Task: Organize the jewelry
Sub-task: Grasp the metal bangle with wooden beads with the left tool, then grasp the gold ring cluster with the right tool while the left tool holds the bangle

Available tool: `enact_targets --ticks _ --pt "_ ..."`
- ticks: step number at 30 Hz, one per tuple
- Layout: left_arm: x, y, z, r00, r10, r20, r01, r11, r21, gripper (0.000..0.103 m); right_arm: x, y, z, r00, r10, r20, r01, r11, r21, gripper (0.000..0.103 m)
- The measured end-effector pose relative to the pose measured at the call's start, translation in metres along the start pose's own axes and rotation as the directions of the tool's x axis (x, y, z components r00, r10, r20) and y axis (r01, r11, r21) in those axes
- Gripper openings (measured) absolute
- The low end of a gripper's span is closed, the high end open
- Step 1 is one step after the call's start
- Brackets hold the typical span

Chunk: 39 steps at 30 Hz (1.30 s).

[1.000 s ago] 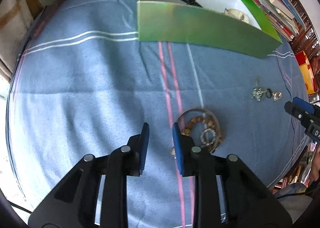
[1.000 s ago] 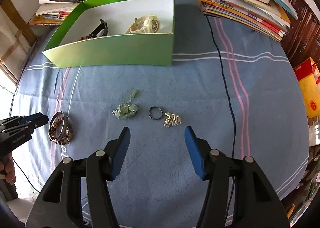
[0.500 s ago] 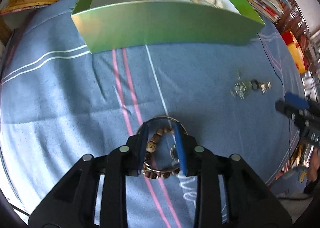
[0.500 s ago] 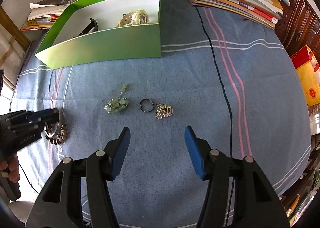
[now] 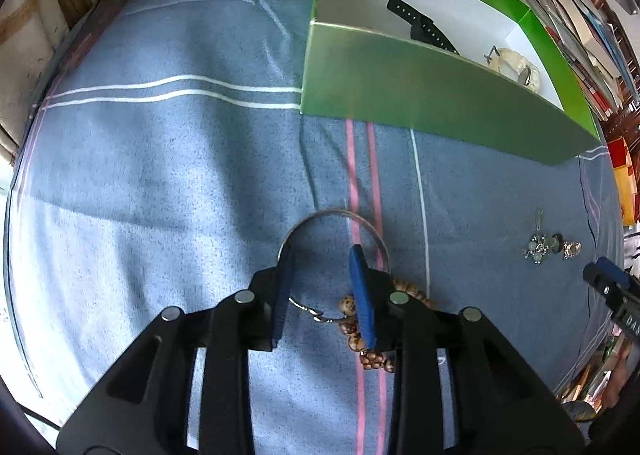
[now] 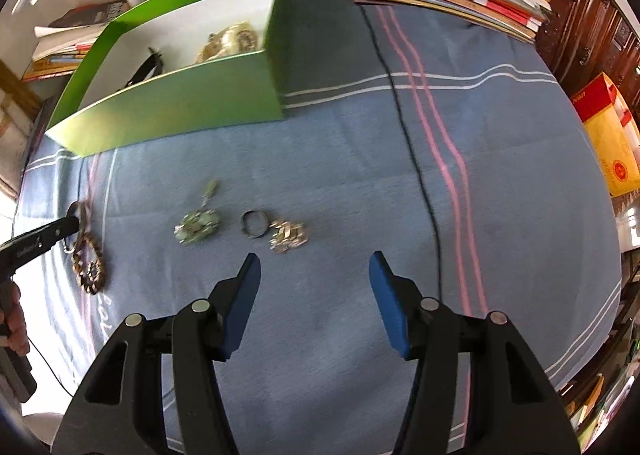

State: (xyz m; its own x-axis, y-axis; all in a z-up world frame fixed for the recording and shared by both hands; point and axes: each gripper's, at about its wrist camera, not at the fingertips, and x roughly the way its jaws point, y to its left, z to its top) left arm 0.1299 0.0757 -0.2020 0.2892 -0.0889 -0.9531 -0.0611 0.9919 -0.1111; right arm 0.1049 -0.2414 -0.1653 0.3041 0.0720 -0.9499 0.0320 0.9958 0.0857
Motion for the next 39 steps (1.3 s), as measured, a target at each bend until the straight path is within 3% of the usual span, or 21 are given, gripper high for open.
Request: enact_targets --ticks 5,7,10,14,16,19,21,23,32,35,36,37,39 --pt "0.002 -0.009 0.001 1.000 -0.002 0.005 0.002 1.000 0.017 0.034 0.007 0.007 0.002 1.000 0.010 -0.004 -0.010 0.999 -0.045 0.056" --pt "0.006 -0.018 0.003 1.000 -0.011 0.004 0.011 1.000 0.025 0.041 0.012 0.011 0.003 1.000 0.012 -0.014 -0.012 0.998 -0.058 0.056" --pt "0.012 -0.031 0.009 1.000 -0.002 0.003 0.002 0.999 0.042 0.042 0.020 0.016 0.004 1.000 0.003 -0.021 -0.005 0.997 -0.075 0.056" --pt "0.015 -0.035 0.013 1.000 0.005 0.003 -0.005 0.998 0.057 0.041 0.028 0.019 0.007 0.999 0.003 -0.033 -0.006 0.997 -0.082 0.048" --pt "0.015 -0.034 0.015 1.000 0.005 0.006 -0.005 0.999 0.054 0.037 0.031 0.020 0.006 0.999 0.006 -0.037 -0.009 0.996 -0.084 0.047" --pt "0.016 -0.029 0.019 1.000 0.001 0.009 -0.002 0.999 0.037 0.006 0.035 0.019 0.005 0.999 0.012 -0.045 -0.016 0.996 -0.084 0.041" --pt "0.017 -0.020 0.020 1.000 -0.026 0.001 0.026 1.000 -0.002 0.001 0.036 0.019 0.004 0.999 0.009 -0.040 -0.012 0.996 -0.089 0.035" --pt "0.015 -0.017 0.019 1.000 -0.031 0.006 0.031 0.999 -0.017 0.001 0.036 0.021 0.003 0.999 0.007 -0.033 -0.010 0.995 -0.097 0.023" --pt "-0.012 -0.006 0.013 0.997 -0.052 0.061 0.054 0.998 -0.032 0.001 0.022 0.024 0.005 1.000 0.014 0.014 -0.012 0.995 -0.102 0.022" --pt "-0.011 -0.009 0.015 0.998 -0.052 0.047 0.051 0.999 0.011 0.001 0.022 0.022 0.005 1.000 0.013 0.005 -0.012 0.995 -0.100 0.022" --pt "-0.009 -0.012 0.016 0.998 -0.046 0.043 0.045 0.999 0.030 0.007 0.022 0.022 0.004 1.000 0.016 0.001 -0.016 0.995 -0.097 0.022" --pt "-0.007 -0.015 0.018 0.999 -0.034 0.041 0.032 0.998 0.047 0.025 0.022 0.021 0.004 1.000 0.018 -0.002 -0.018 0.995 -0.096 0.022" --pt "-0.008 -0.019 0.021 0.998 -0.021 0.061 0.016 0.997 0.074 0.041 0.024 0.022 0.003 1.000 0.021 -0.012 -0.022 0.996 -0.090 0.022"
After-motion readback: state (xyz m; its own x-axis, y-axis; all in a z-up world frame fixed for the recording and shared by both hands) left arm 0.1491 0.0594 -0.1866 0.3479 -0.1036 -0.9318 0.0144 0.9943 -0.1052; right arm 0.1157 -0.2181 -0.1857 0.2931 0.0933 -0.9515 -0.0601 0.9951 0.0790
